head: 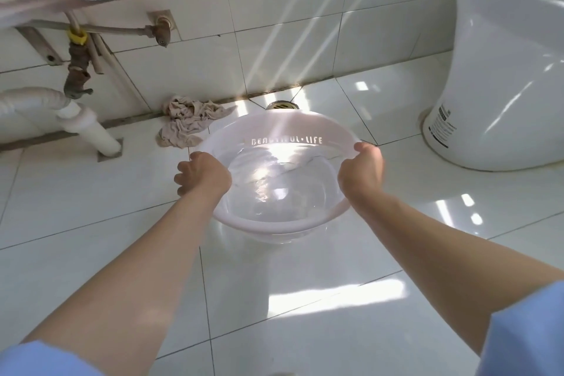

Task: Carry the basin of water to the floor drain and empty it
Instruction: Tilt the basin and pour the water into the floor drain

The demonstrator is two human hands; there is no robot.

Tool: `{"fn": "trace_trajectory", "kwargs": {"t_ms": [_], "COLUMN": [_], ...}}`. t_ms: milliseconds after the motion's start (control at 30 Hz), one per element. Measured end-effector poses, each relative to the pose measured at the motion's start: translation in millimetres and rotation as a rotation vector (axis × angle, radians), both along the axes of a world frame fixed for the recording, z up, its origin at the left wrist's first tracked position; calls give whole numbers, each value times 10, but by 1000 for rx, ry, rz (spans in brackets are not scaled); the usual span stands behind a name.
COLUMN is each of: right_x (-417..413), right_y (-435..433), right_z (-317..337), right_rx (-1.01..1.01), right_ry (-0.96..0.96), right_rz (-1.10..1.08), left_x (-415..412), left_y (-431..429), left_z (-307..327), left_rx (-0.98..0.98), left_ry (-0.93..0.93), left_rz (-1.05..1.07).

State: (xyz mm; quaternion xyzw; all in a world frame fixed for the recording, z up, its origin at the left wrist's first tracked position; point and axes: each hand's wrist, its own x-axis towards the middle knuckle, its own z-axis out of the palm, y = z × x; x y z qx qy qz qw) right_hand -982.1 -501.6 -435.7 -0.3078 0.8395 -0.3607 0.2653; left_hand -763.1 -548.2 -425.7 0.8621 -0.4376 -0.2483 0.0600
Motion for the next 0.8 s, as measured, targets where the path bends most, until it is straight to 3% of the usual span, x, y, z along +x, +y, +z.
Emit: {"fn": "trace_trajectory", "kwargs": {"t_ms": [533, 800], "right_x": [-123, -147], "right_y": [-252, -365], "right_z": [-193, -133], "right_rx": [76, 320], "right_ry": [25, 189], "right_rz": [52, 213], "left_x": [-76, -102], "left_y": [-60, -208], "left_z": [-210, -130], "left_rx": [31, 65], "left_ry": [-12, -50], "left_rz": [34, -53]}}
